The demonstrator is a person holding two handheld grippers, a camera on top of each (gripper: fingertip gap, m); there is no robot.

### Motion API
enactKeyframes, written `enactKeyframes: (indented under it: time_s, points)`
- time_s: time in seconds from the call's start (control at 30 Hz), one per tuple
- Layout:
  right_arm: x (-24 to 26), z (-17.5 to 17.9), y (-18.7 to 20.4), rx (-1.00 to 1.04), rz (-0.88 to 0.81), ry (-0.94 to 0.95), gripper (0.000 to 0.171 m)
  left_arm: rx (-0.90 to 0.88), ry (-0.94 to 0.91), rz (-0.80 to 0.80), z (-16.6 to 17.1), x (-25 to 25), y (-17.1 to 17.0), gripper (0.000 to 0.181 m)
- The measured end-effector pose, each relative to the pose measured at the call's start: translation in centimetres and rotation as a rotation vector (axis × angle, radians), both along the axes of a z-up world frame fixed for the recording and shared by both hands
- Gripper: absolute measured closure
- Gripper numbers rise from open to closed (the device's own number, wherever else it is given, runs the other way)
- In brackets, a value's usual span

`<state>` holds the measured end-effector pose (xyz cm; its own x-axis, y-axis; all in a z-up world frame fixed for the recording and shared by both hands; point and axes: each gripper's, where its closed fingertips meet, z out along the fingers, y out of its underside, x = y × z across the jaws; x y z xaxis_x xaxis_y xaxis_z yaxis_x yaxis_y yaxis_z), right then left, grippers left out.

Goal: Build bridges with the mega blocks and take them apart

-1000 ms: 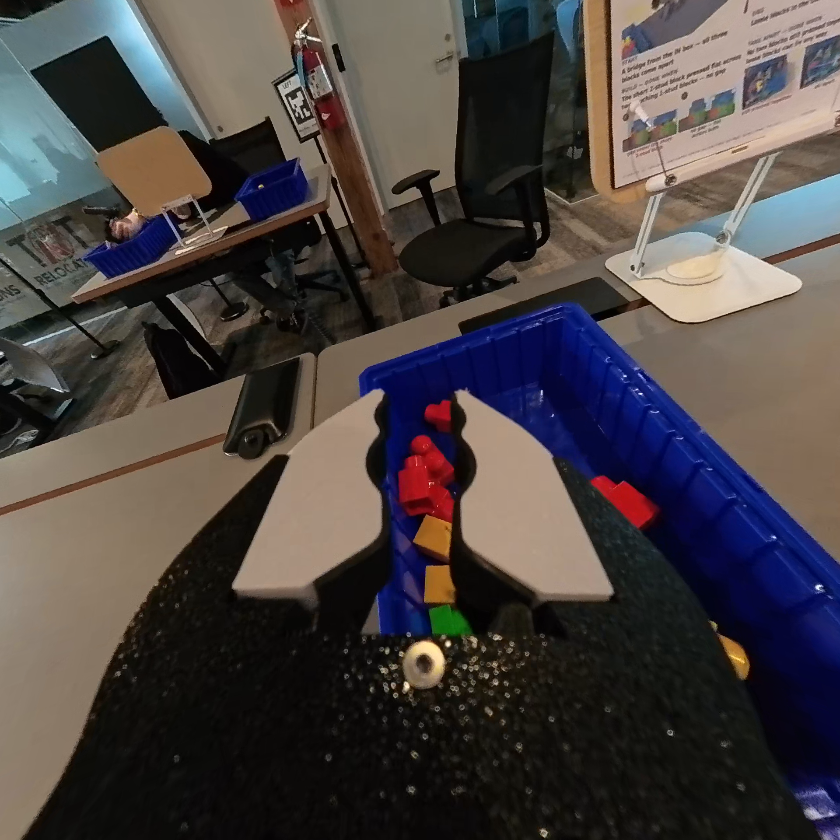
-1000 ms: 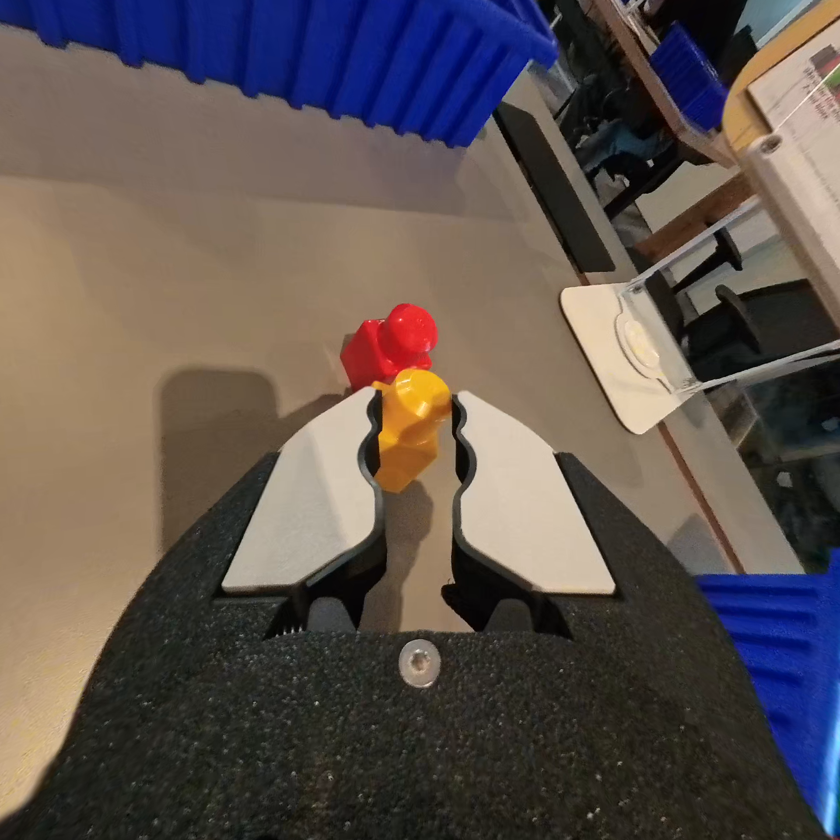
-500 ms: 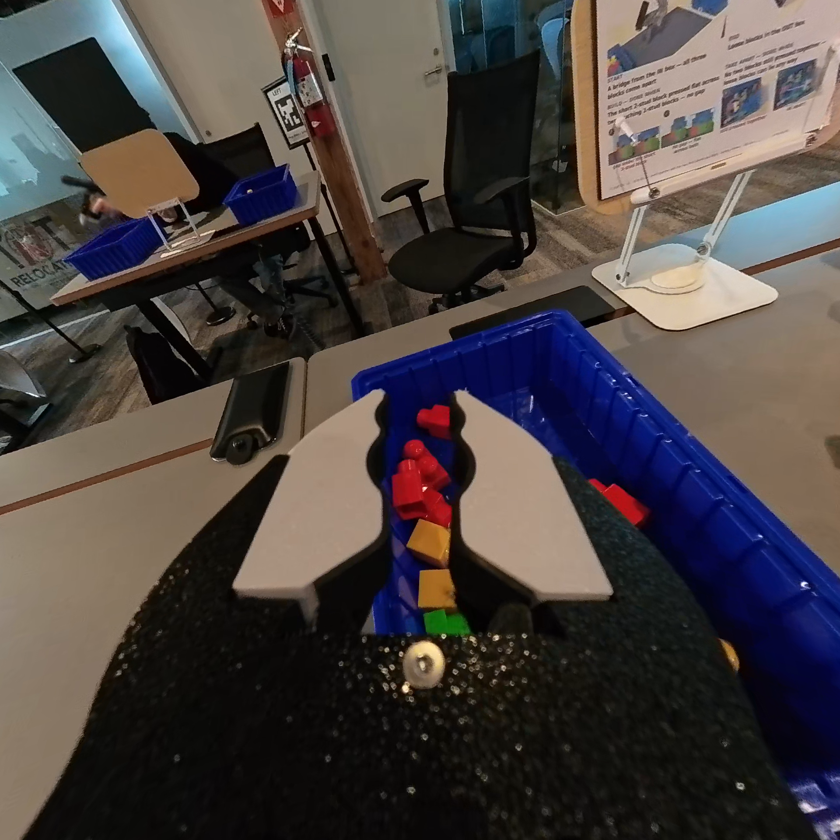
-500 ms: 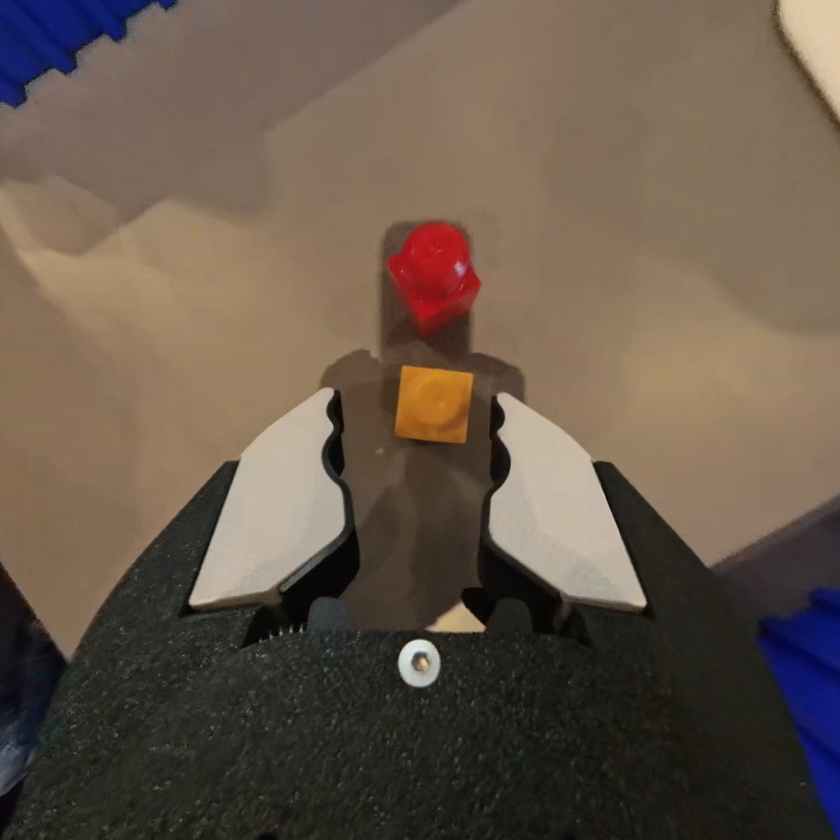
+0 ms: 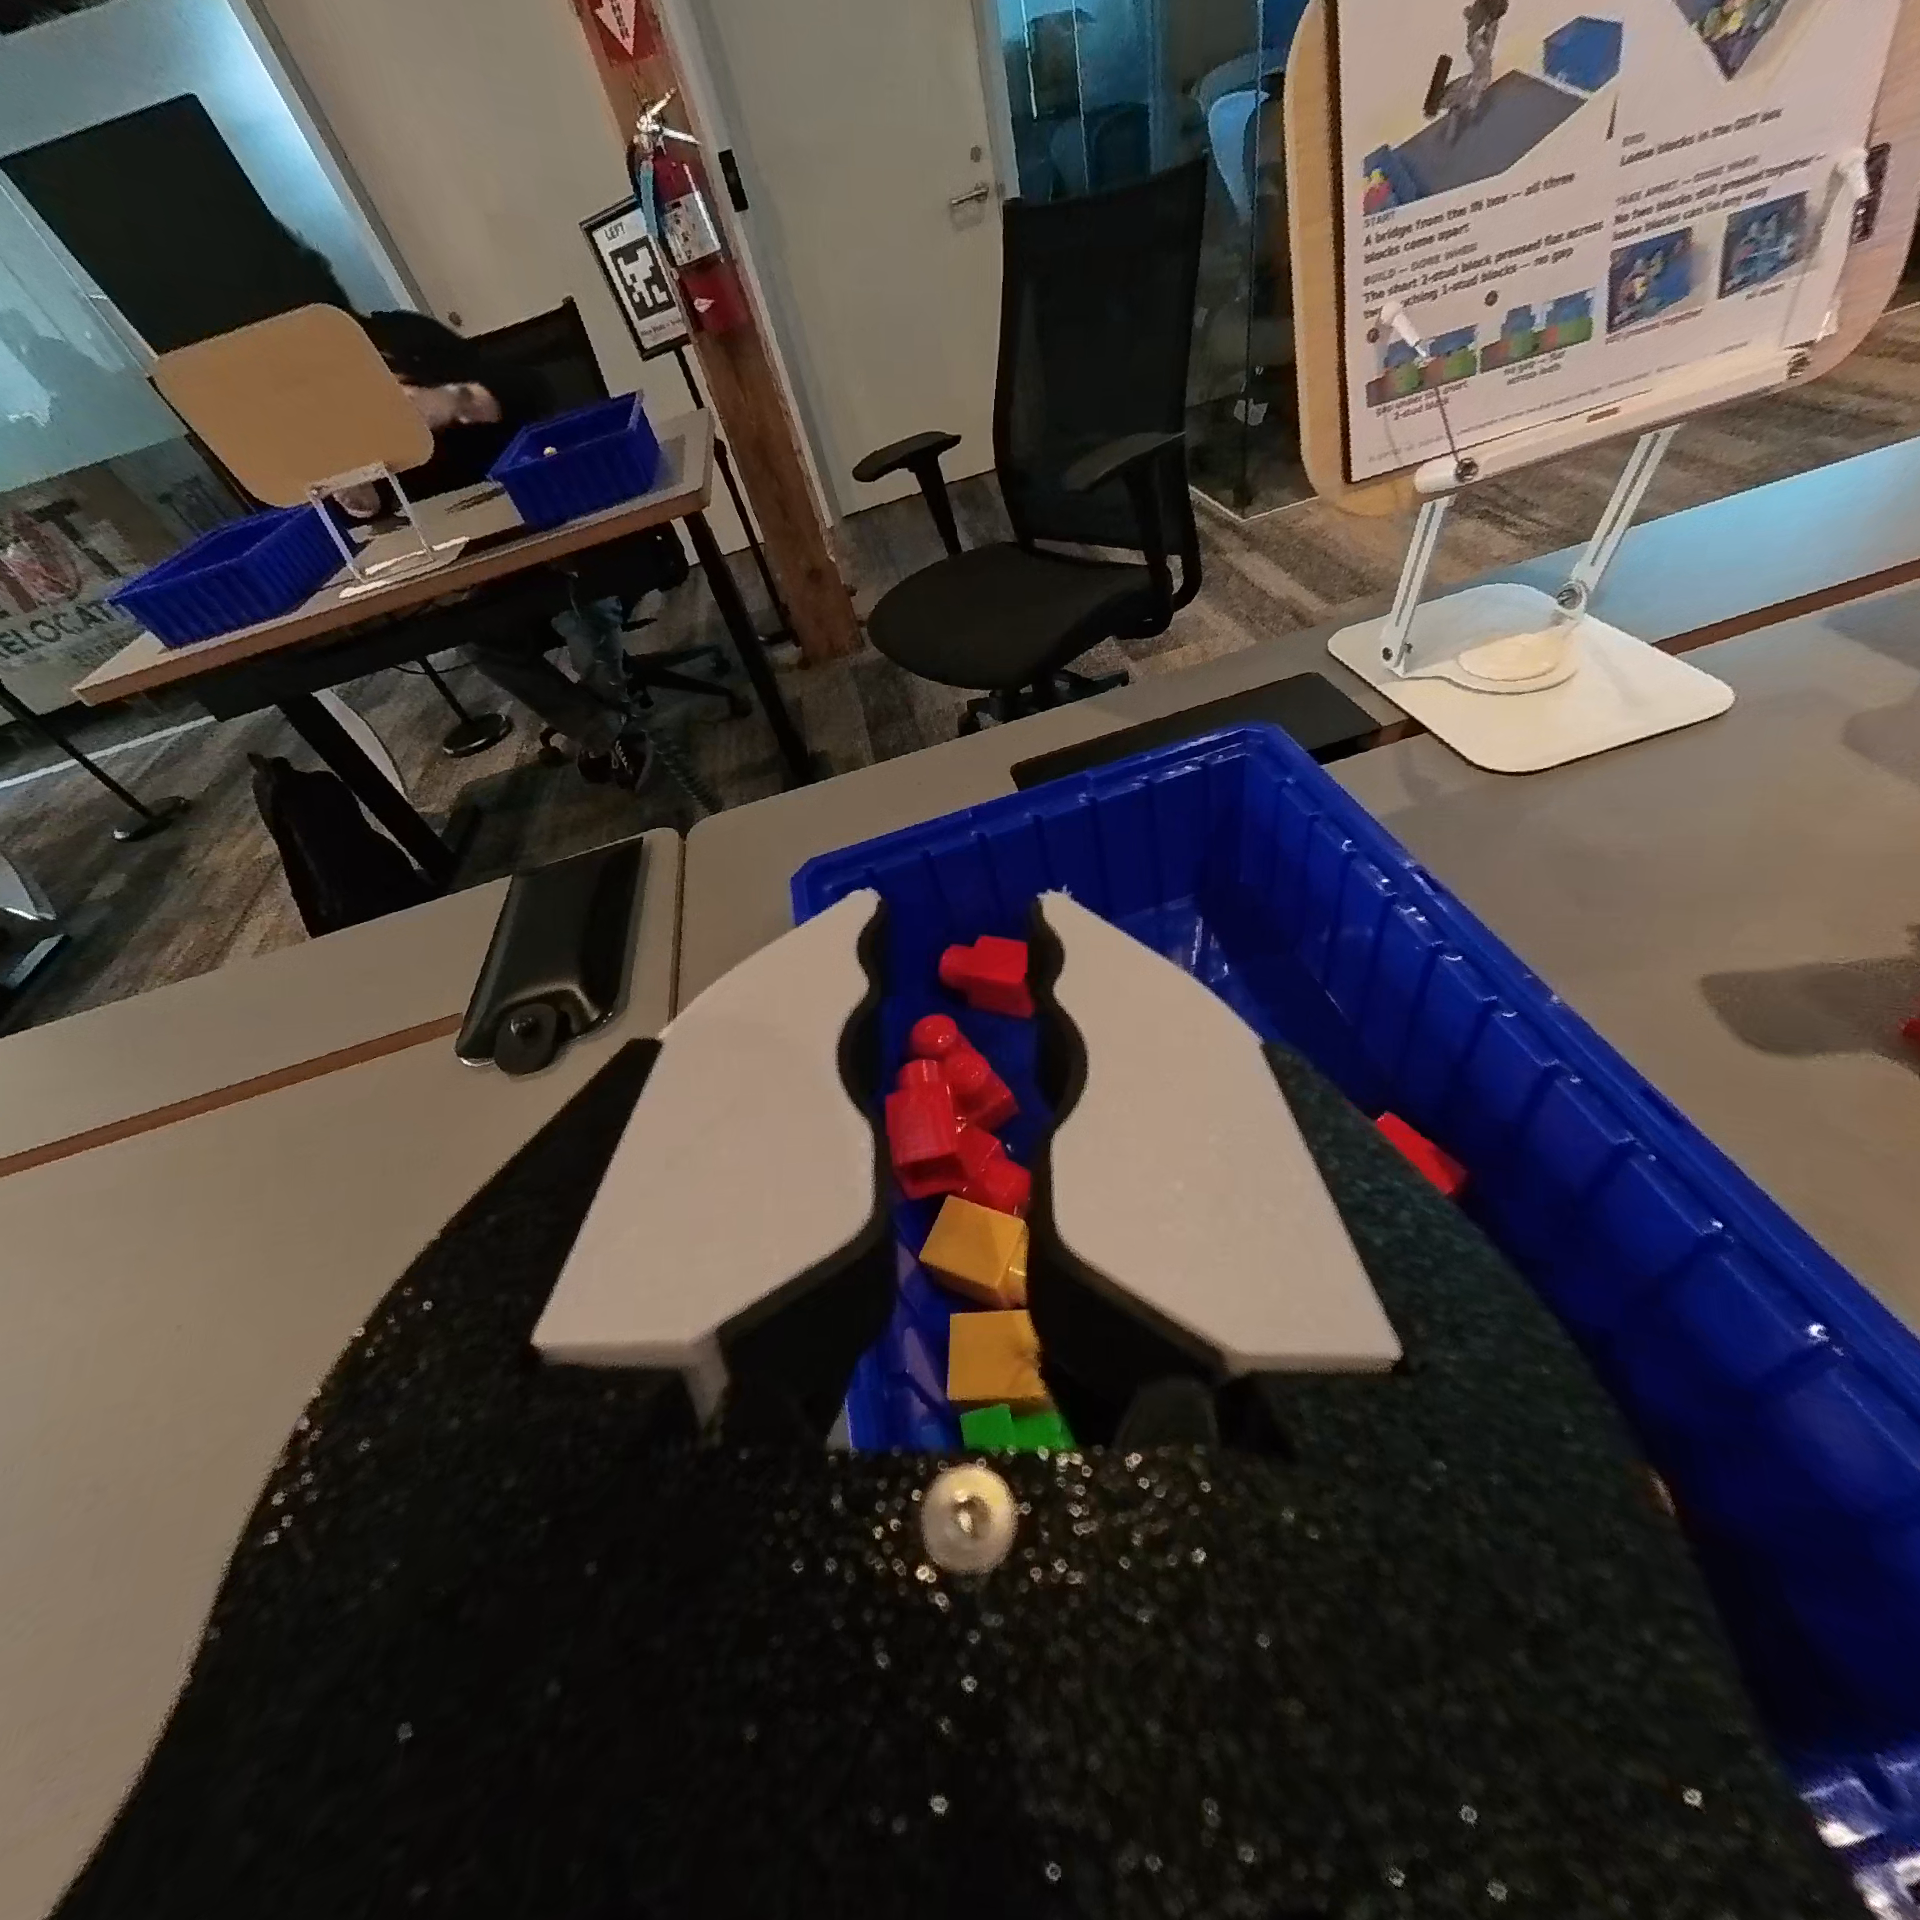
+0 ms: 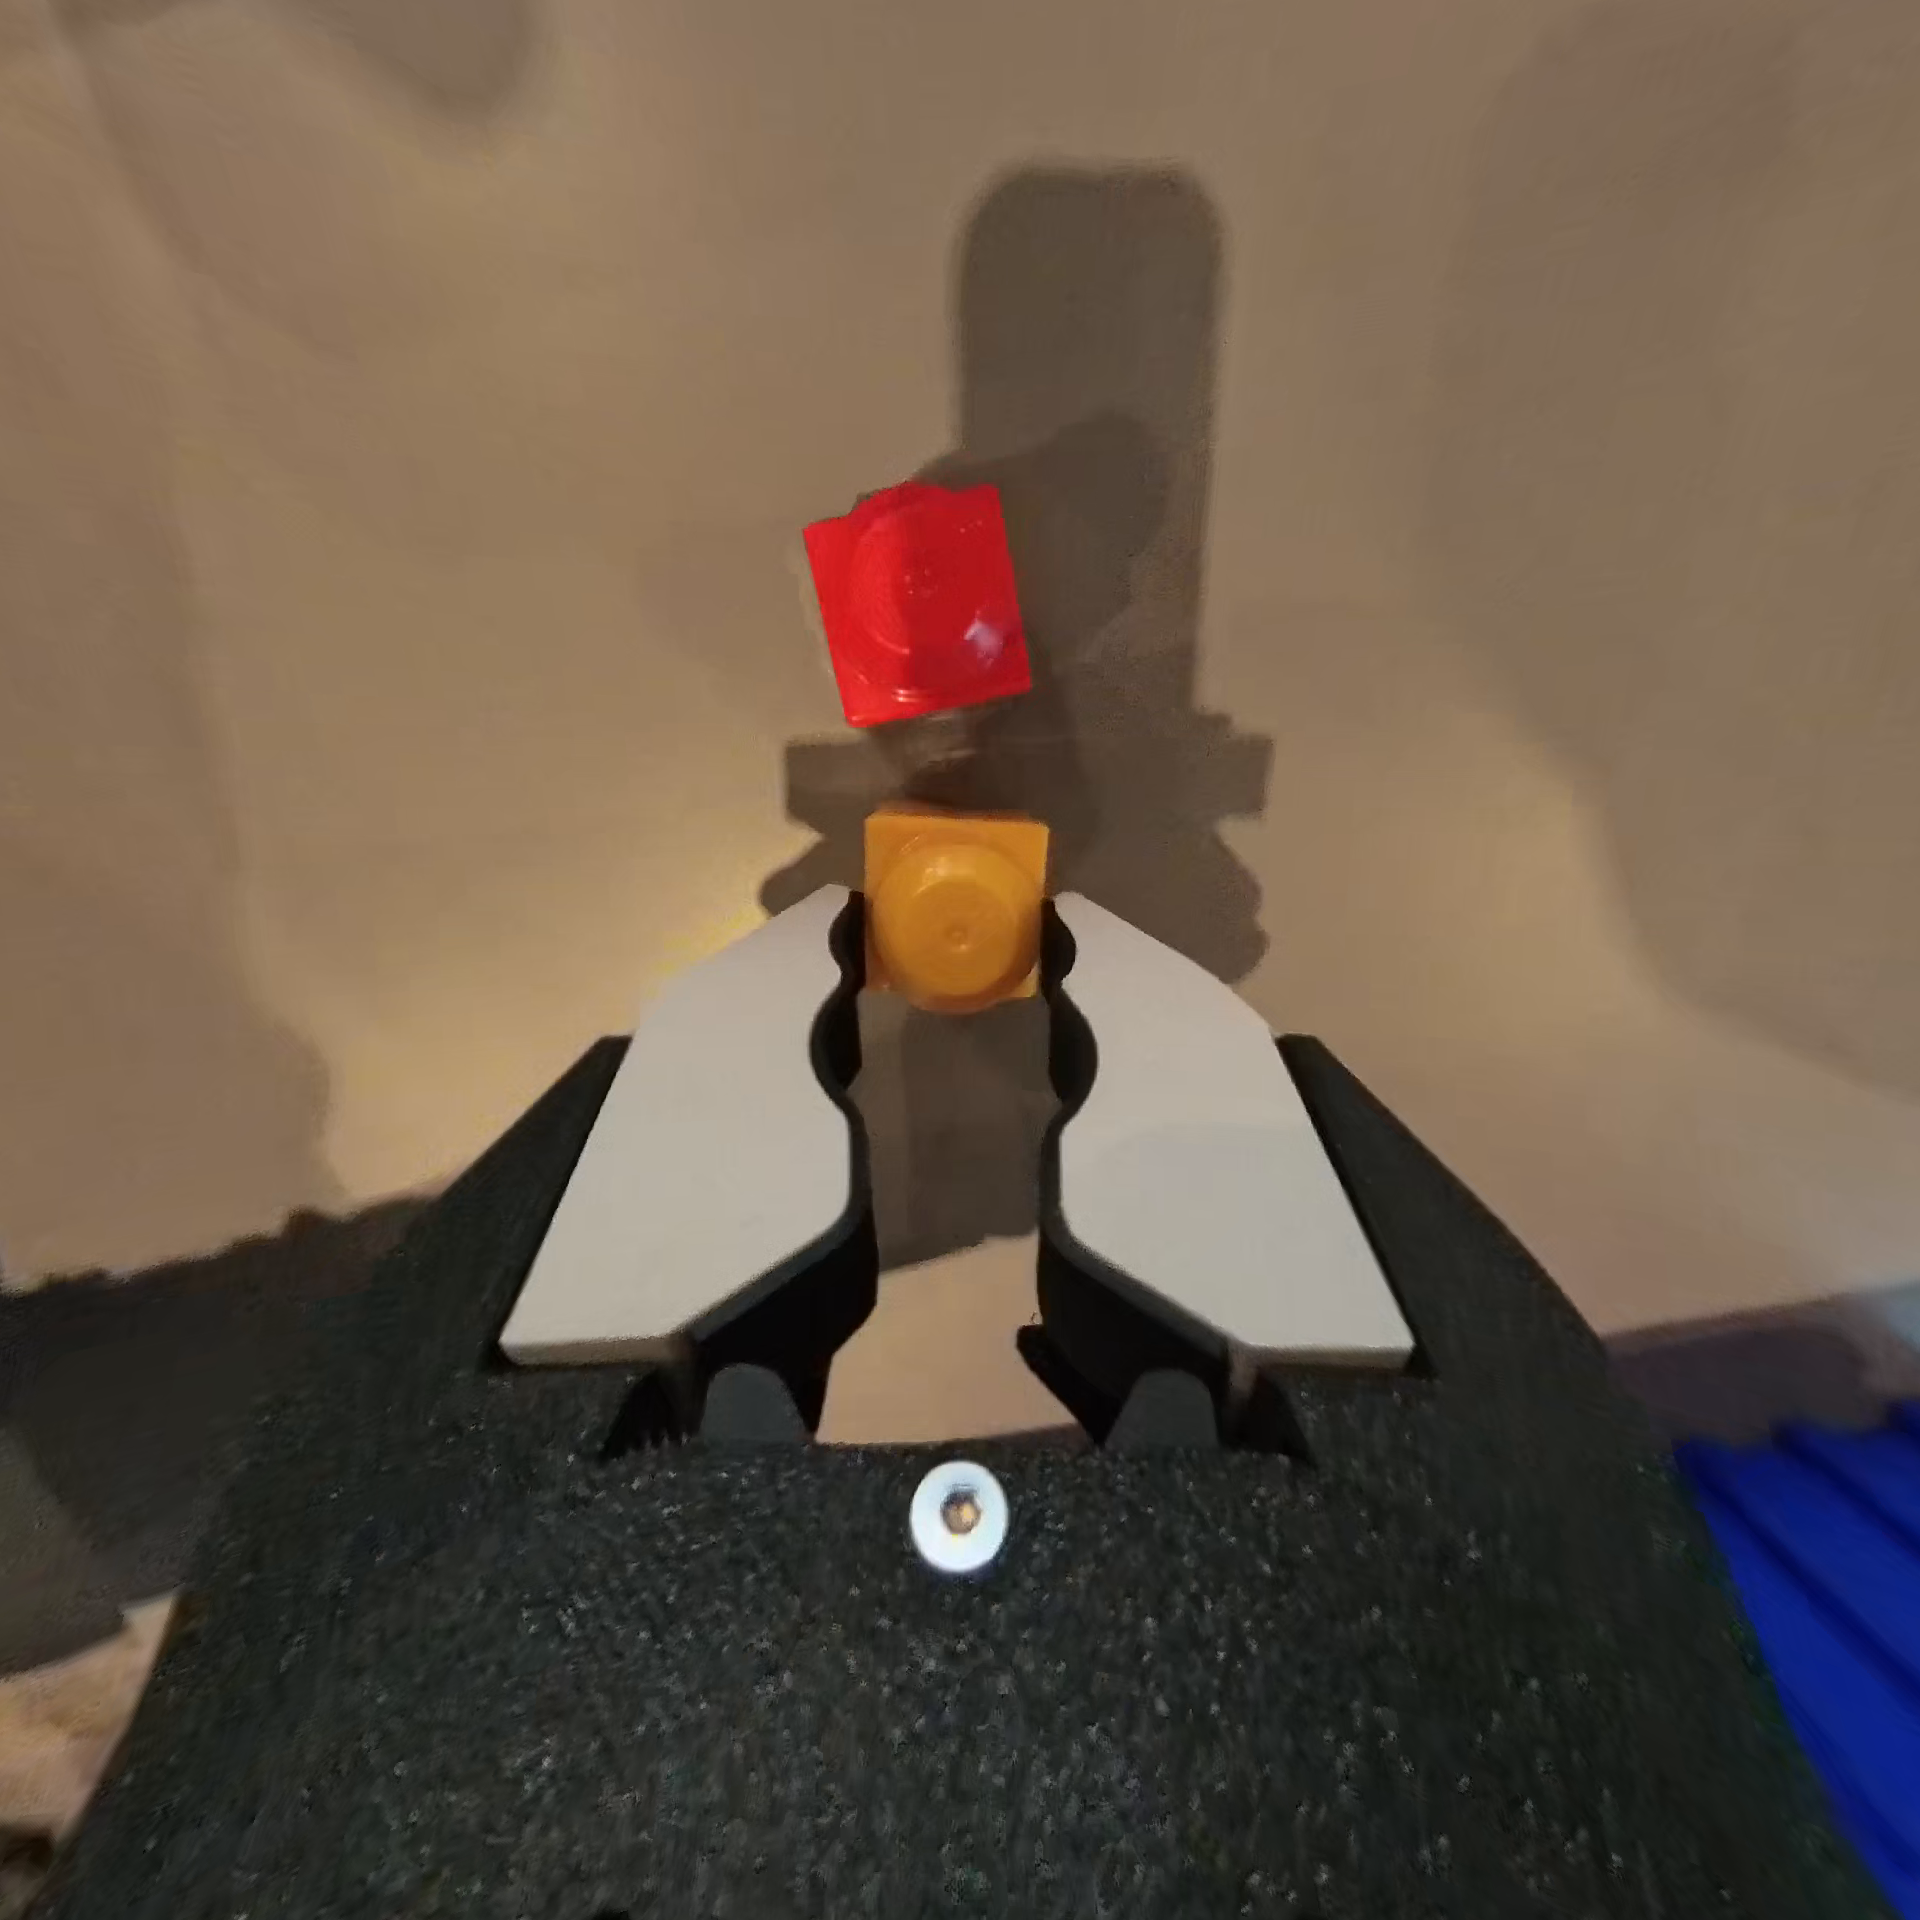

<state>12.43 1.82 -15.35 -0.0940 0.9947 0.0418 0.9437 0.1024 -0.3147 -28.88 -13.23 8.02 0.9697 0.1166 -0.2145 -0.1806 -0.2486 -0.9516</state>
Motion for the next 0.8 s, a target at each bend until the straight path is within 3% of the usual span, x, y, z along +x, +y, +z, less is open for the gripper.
enactKeyframes:
  time_s: [0.27, 0.8]
  points:
    - [-0.7, 0.0, 0.3, 0.002, 0.231, -0.037, 0.139, 0.009, -0.006, -0.001, 0.1, -0.1, -0.1, 0.157]
    - [-1.7, -0.1, -0.1, 0.0, 0.243, -0.063, 0.139, 0.009, -0.004, -0.005, 0.1, -0.1, -0.1, 0.157]
